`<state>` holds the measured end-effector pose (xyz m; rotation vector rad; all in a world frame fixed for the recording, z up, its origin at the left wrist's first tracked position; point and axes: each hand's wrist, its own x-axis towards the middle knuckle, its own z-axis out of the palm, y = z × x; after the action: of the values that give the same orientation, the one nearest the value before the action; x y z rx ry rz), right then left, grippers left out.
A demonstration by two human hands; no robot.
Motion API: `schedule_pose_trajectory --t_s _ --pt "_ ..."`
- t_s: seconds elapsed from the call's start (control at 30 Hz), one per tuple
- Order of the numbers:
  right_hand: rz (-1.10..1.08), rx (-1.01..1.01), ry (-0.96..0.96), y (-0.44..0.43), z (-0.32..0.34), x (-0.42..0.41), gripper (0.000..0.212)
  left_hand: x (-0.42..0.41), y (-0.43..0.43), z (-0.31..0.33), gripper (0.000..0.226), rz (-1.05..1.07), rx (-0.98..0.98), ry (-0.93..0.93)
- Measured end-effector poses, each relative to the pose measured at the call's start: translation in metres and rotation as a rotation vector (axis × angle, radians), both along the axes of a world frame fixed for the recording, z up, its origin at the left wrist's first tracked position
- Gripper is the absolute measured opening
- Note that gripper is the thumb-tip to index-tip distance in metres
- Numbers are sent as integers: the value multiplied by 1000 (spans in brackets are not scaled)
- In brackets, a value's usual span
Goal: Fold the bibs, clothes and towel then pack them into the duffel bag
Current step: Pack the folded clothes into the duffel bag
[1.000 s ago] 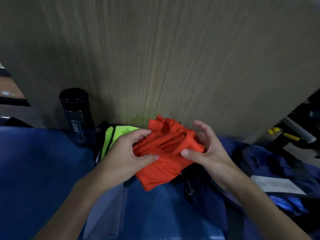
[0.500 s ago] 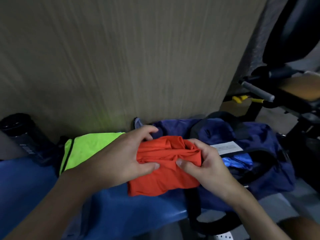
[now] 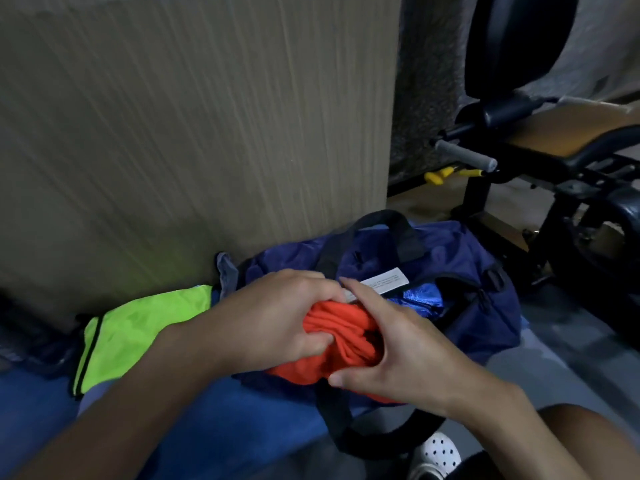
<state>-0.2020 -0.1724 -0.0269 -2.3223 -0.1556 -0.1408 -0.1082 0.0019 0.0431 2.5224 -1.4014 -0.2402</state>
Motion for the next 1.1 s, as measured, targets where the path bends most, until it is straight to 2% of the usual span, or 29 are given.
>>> schedule_pose_trajectory --t_s 0.07,0.13,0.23,0.27,0.37,0.5,0.6,0.73,0.8,0.87,1.1 --pt "-3 6 -81 -2 -3 -1 71 -2 -8 1 38 18 -30 33" --pt "-19 129 -128 -7 -5 -2 40 -3 -11 0 43 40 -133 78" --pt "-75 323 -125 -18 -6 -5 30 -7 -10 -2 80 92 -224 147" --pt "-97 382 -120 -21 -5 -6 29 -7 -11 -4 86 109 -241 178" --pt "-106 487 -110 -31 -7 -10 20 -3 -18 -10 75 142 -361 242" --pt "-90 519 -109 -31 -8 -14 39 -3 -33 -14 67 81 -391 336" --pt "-157 505 -151 -34 -13 -13 38 -2 -36 -24 63 84 -382 326" --pt "-342 606 -133 -43 -23 -13 44 12 -17 -48 55 154 -324 111" --pt "-414 676 -115 -45 -26 -12 39 21 -3 -64 43 140 -257 -22" --pt "-448 724 -93 -46 -28 -11 35 28 9 -78 33 142 -197 -74" --pt "-493 755 -62 -40 -34 -8 35 35 20 -102 51 70 79 -196"
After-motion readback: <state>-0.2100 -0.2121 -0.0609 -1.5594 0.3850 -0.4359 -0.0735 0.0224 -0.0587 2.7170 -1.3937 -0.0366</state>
